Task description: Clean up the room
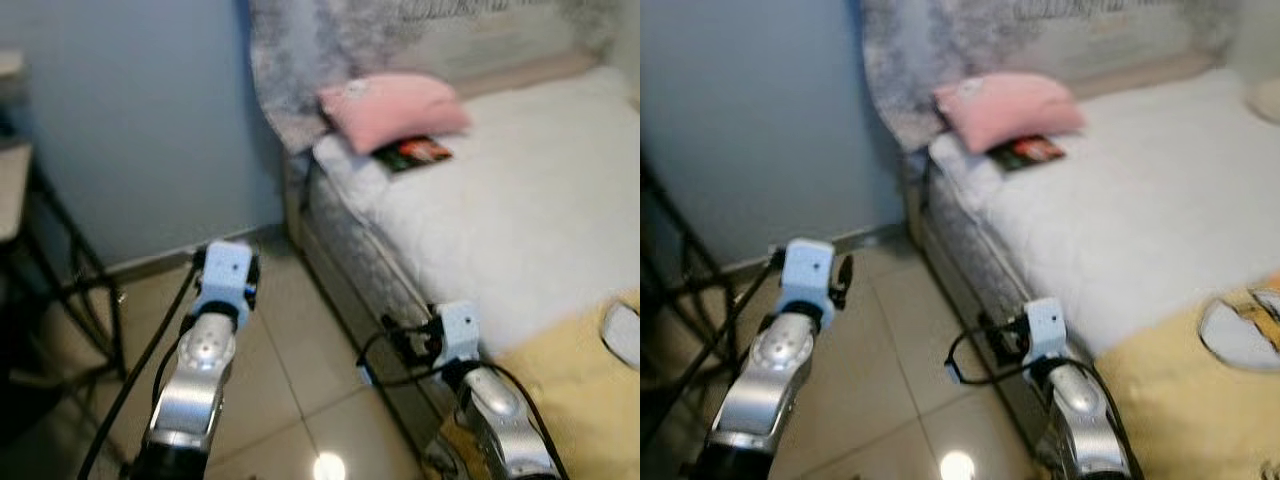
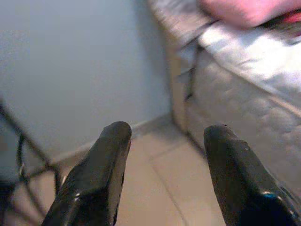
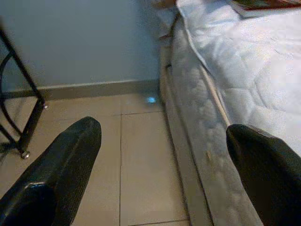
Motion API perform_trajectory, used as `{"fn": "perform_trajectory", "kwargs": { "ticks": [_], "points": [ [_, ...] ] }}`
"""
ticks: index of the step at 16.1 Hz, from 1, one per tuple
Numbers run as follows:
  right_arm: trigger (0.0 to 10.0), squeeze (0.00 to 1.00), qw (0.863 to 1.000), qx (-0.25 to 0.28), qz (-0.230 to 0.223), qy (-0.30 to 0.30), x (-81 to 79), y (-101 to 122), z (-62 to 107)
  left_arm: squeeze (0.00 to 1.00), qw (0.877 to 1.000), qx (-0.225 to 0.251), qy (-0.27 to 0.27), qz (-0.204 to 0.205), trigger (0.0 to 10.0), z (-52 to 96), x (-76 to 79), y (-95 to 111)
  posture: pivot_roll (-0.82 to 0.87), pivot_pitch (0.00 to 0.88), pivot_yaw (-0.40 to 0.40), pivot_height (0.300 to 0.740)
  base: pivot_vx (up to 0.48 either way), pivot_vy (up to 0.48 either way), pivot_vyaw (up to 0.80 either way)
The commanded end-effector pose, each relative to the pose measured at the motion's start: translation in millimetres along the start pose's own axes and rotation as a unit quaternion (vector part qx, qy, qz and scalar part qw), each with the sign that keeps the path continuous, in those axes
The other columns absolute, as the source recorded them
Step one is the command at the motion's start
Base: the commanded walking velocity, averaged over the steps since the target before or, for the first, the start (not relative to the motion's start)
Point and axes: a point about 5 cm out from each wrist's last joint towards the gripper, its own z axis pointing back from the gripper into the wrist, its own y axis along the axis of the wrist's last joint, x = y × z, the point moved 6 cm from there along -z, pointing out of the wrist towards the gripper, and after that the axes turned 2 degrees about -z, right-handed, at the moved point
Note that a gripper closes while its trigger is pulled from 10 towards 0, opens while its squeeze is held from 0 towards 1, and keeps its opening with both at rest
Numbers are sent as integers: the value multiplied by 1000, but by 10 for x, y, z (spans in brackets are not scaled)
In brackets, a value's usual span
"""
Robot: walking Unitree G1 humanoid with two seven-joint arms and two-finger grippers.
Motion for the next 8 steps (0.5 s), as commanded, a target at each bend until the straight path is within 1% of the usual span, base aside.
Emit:
{"fn": "perform_trajectory", "kwargs": {
  "ticks": [1, 3, 7, 8],
  "points": [
    [10000, 129, 1000, 21, -2, 1, -13, 115, -31, 0, 1000, -17, 11, 7, 10000, 4, -45, -79, -5, 0, -1, 740, 480, 0, 581],
    [10000, 149, 1000, 19, -6, -8, 43, 110, -37, 0, 1000, -13, 6, 4, 10000, 8, 1, -72, -5, 0, -1, 740, 480, 0, 578],
    [10000, 176, 1000, 20, -4, -8, 42, 117, -50, 0, 1000, -14, 4, 5, 10000, 2, -6, -78, -4, 0, 2, 740, 480, 0, 575],
    [10000, 180, 1000, 21, -5, -6, 34, 115, -49, 0, 1000, -11, 3, 0, 10000, 2, -10, -64, -1, 0, 1, 740, 480, 0, 575]
  ]
}}
